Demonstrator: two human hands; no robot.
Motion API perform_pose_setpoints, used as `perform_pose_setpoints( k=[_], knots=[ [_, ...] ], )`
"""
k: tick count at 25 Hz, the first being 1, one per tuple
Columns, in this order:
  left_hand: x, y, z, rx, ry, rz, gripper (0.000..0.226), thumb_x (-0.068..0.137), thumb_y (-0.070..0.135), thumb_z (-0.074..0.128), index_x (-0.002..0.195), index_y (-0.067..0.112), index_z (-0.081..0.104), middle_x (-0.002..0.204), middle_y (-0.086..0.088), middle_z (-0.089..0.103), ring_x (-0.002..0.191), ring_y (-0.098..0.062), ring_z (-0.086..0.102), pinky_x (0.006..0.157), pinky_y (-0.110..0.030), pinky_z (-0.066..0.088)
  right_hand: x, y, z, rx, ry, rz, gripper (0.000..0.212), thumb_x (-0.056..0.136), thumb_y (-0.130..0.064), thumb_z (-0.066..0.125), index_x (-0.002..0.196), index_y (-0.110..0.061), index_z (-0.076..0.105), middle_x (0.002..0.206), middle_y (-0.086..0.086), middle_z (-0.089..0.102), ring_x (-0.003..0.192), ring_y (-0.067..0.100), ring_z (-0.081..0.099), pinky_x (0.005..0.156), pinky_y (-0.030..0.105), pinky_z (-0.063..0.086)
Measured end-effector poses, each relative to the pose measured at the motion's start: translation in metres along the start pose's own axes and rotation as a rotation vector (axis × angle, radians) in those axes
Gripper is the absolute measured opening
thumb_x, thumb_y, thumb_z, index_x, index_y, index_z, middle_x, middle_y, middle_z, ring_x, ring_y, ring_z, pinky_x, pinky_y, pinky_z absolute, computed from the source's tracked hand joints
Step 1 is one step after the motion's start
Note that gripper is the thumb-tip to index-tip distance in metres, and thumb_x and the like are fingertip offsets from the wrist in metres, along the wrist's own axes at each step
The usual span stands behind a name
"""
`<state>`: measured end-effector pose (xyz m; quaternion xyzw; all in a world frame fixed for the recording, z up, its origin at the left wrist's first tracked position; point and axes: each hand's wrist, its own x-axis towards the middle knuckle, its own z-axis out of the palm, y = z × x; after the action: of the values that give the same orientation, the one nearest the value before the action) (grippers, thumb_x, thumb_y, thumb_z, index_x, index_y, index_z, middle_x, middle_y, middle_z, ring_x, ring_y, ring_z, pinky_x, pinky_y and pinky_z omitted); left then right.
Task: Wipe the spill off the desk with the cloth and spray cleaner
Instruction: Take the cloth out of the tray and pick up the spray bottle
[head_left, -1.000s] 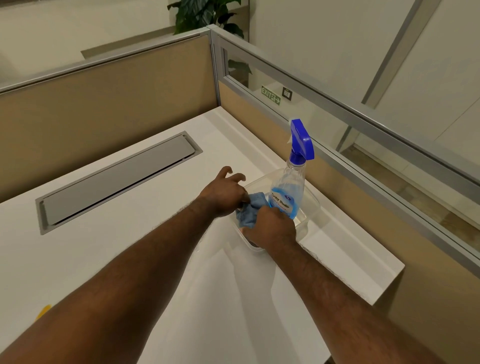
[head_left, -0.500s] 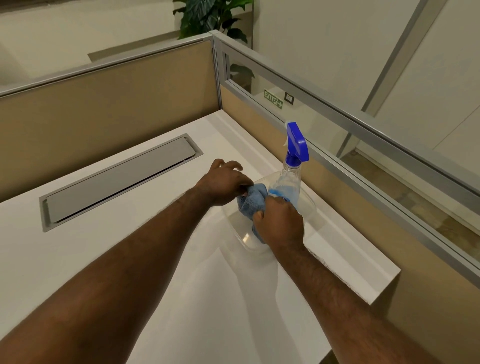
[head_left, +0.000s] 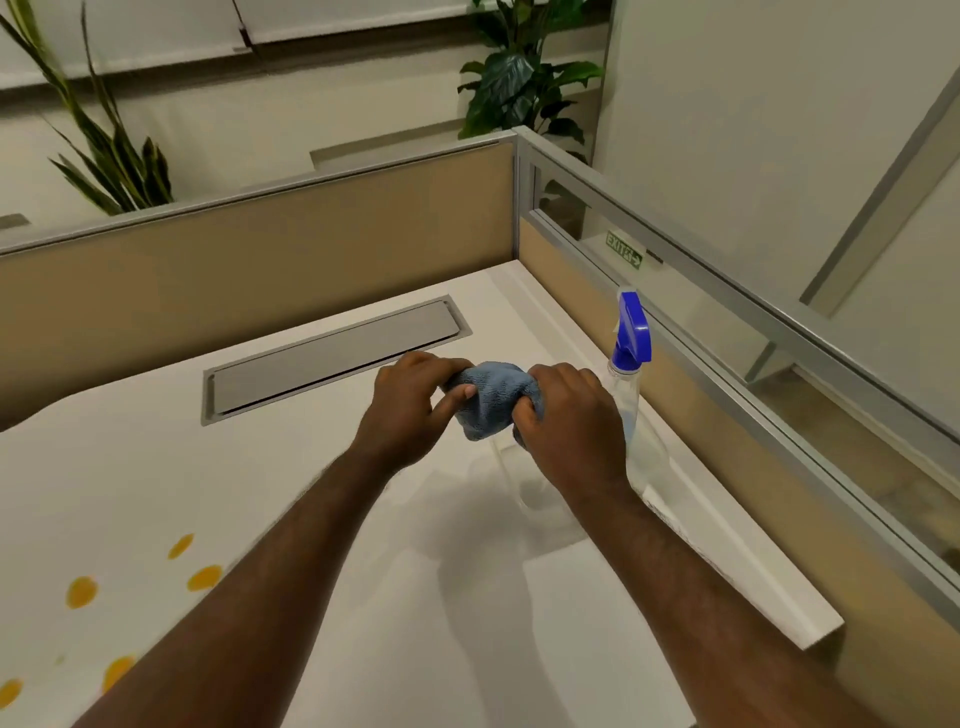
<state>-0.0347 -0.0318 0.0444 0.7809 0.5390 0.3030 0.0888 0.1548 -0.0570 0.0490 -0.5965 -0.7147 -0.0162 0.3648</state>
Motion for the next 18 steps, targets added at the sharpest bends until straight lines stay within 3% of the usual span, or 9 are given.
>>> perform_pose_setpoints(
  k=[2, 4, 7, 10, 12, 15, 18],
  knots=[
    [-0.025, 0.005, -0.006, -0.15, 0.161, -0.199, 0.026, 0.095, 0.033, 0.055, 0.115, 0.018, 0.065, 0.11, 0.001, 0.066, 0.098, -0.016, 0.056, 0.082, -0.019, 0.041, 0.001, -0.012, 0.001, 0.021, 0.052, -0.118, 0.029, 0.08, -0.021, 0.075, 0.099, 0.0, 0.071, 0.086, 0.017, 0.074, 0.074, 0.029, 0.068, 0.069, 0.036, 0.057],
    [-0.045, 0.013, -0.01, -0.378, 0.305, -0.527, 0.035, 0.095, 0.043, 0.051, 0.115, 0.016, 0.062, 0.113, -0.004, 0.063, 0.091, -0.017, 0.06, 0.067, -0.007, 0.042, -0.003, -0.022, 0.006, 0.039, 0.107, -0.228, 0.032, 0.077, -0.022, 0.079, 0.099, -0.001, 0.071, 0.087, 0.016, 0.075, 0.074, 0.028, 0.069, 0.068, 0.034, 0.058],
    [-0.067, 0.022, -0.024, -0.799, 0.253, -0.889, 0.061, 0.087, 0.071, 0.035, 0.108, 0.021, 0.06, 0.101, -0.012, 0.07, 0.071, -0.023, 0.07, 0.059, -0.025, 0.052, -0.015, -0.033, 0.016, 0.079, 0.193, -0.411, 0.037, 0.074, -0.024, 0.082, 0.102, -0.002, 0.071, 0.091, 0.015, 0.075, 0.078, 0.027, 0.07, 0.072, 0.034, 0.059],
    [-0.087, 0.024, -0.043, -1.329, 0.251, -0.937, 0.085, 0.069, 0.083, 0.036, 0.12, 0.019, 0.06, 0.109, -0.018, 0.072, 0.09, -0.033, 0.073, 0.065, -0.035, 0.059, -0.03, -0.038, 0.024, 0.132, 0.251, -0.599, 0.038, 0.074, -0.024, 0.082, 0.104, -0.004, 0.071, 0.095, 0.013, 0.075, 0.085, 0.027, 0.07, 0.077, 0.034, 0.057],
    [-0.097, 0.022, -0.052, -1.576, 0.338, -0.924, 0.084, 0.073, 0.078, 0.045, 0.121, 0.011, 0.061, 0.116, -0.02, 0.07, 0.1, -0.036, 0.07, 0.073, -0.042, 0.059, -0.039, -0.039, 0.031, 0.168, 0.268, -0.701, 0.036, 0.079, -0.022, 0.078, 0.109, -0.008, 0.066, 0.099, 0.012, 0.073, 0.094, 0.025, 0.066, 0.082, 0.035, 0.055],
    [-0.107, 0.019, -0.059, -1.603, 0.413, -0.954, 0.049, 0.089, 0.048, 0.056, 0.121, 0.011, 0.061, 0.116, -0.022, 0.067, 0.102, -0.036, 0.068, 0.074, -0.044, 0.059, -0.045, -0.04, 0.041, 0.196, 0.272, -0.807, 0.027, 0.087, -0.023, 0.069, 0.111, -0.012, 0.062, 0.102, 0.011, 0.072, 0.103, 0.024, 0.057, 0.095, 0.037, 0.049],
    [-0.115, 0.012, -0.064, -1.556, 0.401, -0.923, 0.033, 0.088, 0.031, 0.06, 0.117, 0.015, 0.063, 0.115, -0.019, 0.067, 0.104, -0.035, 0.065, 0.073, -0.044, 0.059, -0.047, -0.043, 0.049, 0.196, 0.259, -0.834, 0.021, 0.091, -0.025, 0.059, 0.108, -0.014, 0.06, 0.102, 0.01, 0.072, 0.105, 0.024, 0.054, 0.099, 0.038, 0.045]
  ],
)
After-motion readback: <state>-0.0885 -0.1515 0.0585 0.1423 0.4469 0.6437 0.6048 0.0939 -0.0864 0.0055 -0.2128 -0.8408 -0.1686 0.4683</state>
